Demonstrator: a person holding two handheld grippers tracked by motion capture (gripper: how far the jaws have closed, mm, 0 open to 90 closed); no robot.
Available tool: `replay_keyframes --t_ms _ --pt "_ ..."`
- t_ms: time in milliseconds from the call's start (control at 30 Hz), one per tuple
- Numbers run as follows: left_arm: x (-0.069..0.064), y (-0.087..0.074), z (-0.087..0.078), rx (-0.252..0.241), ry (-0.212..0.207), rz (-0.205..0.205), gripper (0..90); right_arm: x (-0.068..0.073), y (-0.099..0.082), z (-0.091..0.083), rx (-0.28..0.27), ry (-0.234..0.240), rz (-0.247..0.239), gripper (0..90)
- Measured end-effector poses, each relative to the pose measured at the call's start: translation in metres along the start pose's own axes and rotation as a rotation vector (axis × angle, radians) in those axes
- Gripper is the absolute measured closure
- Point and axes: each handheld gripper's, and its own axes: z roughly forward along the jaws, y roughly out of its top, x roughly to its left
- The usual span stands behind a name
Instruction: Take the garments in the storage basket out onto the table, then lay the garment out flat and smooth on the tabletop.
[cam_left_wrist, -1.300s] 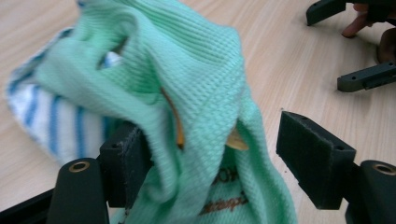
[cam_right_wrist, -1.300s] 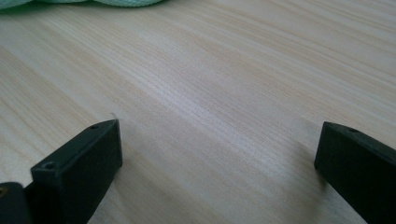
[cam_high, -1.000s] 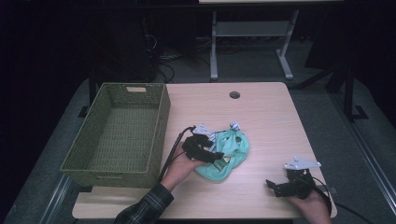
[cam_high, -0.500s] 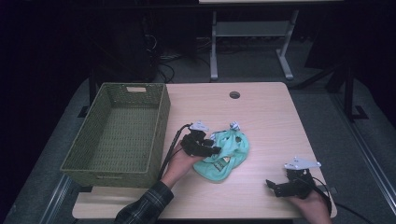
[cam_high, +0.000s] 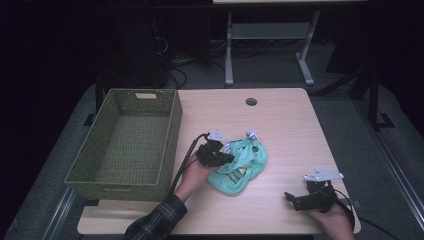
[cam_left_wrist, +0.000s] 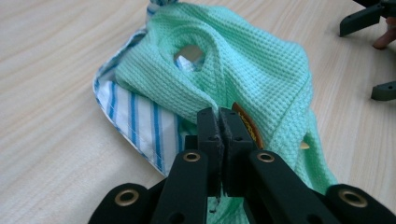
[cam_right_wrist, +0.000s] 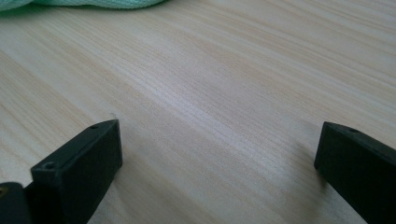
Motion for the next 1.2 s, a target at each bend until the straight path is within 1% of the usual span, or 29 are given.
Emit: replay_keyframes --t_ms 67,100,133,200,300,333,433,467,567,667,800,833,900,933,967,1067,1200 --pt "-0.001 0.002 -0.002 -0.006 0.009 0.007 88.4 0.000 0.000 0.000 0.000 0.000 0.000 0.4" --pt "-0.001 0.003 -0.004 -0.002 0.014 0.016 88.5 0.000 0.000 0.000 0.000 0.000 0.000 0.3" --pt "-0.002 0.004 -0.005 -0.016 0.017 0.009 88.5 0.000 0.000 0.000 0.000 0.000 0.000 0.4" --pt "-0.002 0.006 -0.008 -0.017 0.029 0.021 88.4 0.000 0.000 0.000 0.000 0.000 -0.001 0.3" --pt "0.001 0.009 -0.009 -0.034 0.039 0.010 88.5 0.000 0.000 0.000 0.001 0.000 0.000 0.4" --pt "0.003 0.010 -0.010 -0.027 0.043 0.015 88.4 0.000 0.000 0.000 0.000 0.000 0.000 0.4" --pt "0.005 0.013 -0.012 -0.042 0.052 0.000 88.4 0.000 0.000 0.000 0.000 0.000 0.000 0.3" --pt "0.007 0.014 -0.012 -0.039 0.054 0.004 88.4 0.000 0.000 0.000 0.000 0.000 0.000 0.3" --pt "0.009 0.017 -0.014 -0.048 0.061 -0.004 88.4 0.000 0.000 0.000 0.000 0.000 0.000 0.4" --pt "0.009 0.018 -0.014 -0.059 0.065 -0.013 88.4 0.000 0.000 0.000 0.000 0.000 0.000 0.4" --pt "0.011 0.017 -0.012 -0.056 0.068 -0.017 88.4 -0.001 0.001 0.001 0.000 0.003 -0.005 1.1" --pt "0.012 0.017 -0.012 -0.057 0.069 -0.019 88.4 -0.001 0.001 0.000 -0.002 0.000 -0.007 5.3" --pt "0.012 0.017 -0.012 -0.061 0.073 -0.021 88.4 0.001 0.005 -0.002 -0.004 0.016 -0.015 19.7" --pt "0.013 0.017 -0.013 -0.059 0.077 -0.019 88.4 0.003 0.008 -0.003 -0.004 0.029 -0.020 21.3" --pt "0.013 0.017 -0.013 -0.061 0.079 -0.026 88.4 0.005 0.010 -0.003 -0.010 0.033 -0.025 23.2" --pt "0.016 0.017 -0.013 -0.059 0.088 -0.029 88.4 0.011 0.019 -0.004 -0.041 0.056 -0.043 30.0" --pt "0.019 0.015 -0.012 -0.059 0.099 -0.045 88.4 0.021 0.031 -0.001 -0.067 0.100 -0.055 37.4"
